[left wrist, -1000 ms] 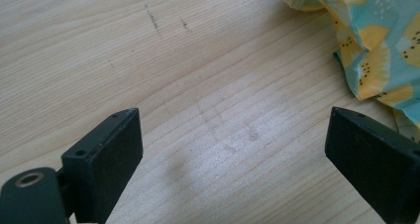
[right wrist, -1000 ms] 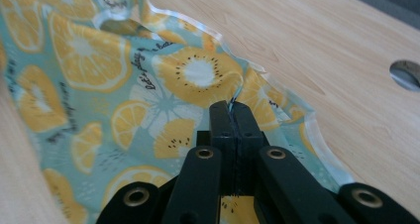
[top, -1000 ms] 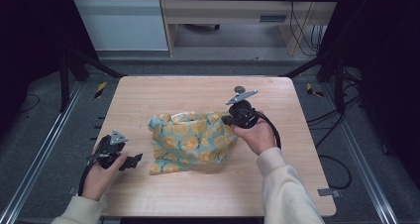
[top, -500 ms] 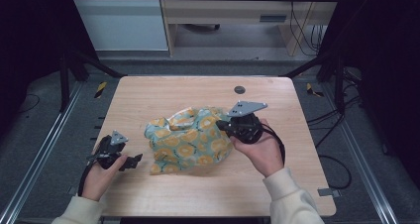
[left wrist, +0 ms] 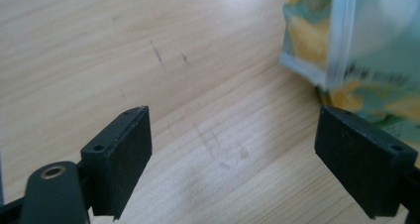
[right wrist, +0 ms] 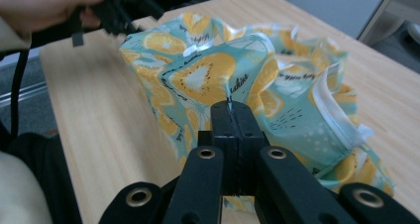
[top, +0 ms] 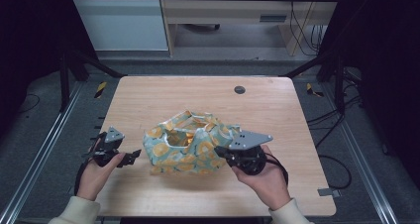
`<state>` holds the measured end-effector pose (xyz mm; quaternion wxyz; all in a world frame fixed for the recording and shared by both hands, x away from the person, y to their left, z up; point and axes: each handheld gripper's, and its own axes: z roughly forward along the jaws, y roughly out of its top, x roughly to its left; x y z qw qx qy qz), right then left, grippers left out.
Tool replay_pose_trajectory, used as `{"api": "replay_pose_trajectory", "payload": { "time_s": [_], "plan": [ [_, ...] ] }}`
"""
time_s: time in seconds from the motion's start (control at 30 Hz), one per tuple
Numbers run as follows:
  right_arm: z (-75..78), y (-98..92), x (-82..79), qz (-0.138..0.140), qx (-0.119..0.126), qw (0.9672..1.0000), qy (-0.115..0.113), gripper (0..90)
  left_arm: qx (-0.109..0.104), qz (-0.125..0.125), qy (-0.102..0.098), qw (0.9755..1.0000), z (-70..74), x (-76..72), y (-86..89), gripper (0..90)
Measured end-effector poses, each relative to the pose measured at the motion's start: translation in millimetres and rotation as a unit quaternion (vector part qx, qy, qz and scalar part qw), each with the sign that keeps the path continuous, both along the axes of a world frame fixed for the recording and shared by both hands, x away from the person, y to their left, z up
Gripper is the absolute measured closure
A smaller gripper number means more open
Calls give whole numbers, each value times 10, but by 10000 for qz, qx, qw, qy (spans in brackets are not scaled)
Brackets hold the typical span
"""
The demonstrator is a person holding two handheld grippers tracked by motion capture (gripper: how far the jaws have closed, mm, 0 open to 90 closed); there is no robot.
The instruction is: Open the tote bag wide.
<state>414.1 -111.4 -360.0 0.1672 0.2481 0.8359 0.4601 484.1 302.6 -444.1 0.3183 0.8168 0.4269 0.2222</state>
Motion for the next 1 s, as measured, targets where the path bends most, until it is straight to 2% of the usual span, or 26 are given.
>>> {"api": "replay_pose_trajectory", "payload": {
  "time_s": [0.07,0.17,0.23,0.27,0.33,0.43,0.47,0.57,0.67,0.8,0.87,0.9,0.93,0.97,1.0],
  "plan": [
    [-63,11,-37,26,-43,10000,34,900,15,-115,39,9999,79,33,-21,142],
    [-145,27,-49,29,-65,10000,48,900,63,-155,-104,9998,207,85,-70,148],
    [-192,30,-37,-9,-50,10000,64,900,32,-197,-113,9997,254,105,-91,151],
    [-213,28,-27,-23,-45,10000,56,900,48,-287,-166,9994,363,134,-130,151],
    [-249,24,-11,-96,-36,9999,66,900,93,-365,-218,9991,453,161,-173,148],
    [-286,18,2,-141,18,9999,95,900,147,-492,-187,9985,548,191,-214,136],
    [-296,19,5,-146,22,9998,93,900,121,-499,-187,9985,567,198,-230,135],
    [-320,16,8,-163,23,9998,112,900,281,-610,-165,9976,622,214,-279,134],
    [-344,18,1,-171,25,9998,126,900,326,-749,-105,9966,655,235,-373,126],
    [-384,26,0,-174,16,9997,157,900,542,-971,-3,9938,694,290,-541,114],
    [-394,27,2,-172,-1,9997,158,900,581,-1013,9,9932,696,305,-592,114],
    [-415,27,6,-187,2,9997,183,900,650,-1115,66,9916,693,335,-700,114],
    [-415,27,6,-187,2,9997,183,900,650,-1115,66,9916,693,335,-700,114],
    [-430,19,13,-186,11,9996,201,900,716,-1183,83,9904,678,359,-809,114],
    [-435,14,16,-195,30,9996,195,900,716,-1183,83,9904,678,359,-809,114]
  ]
}}
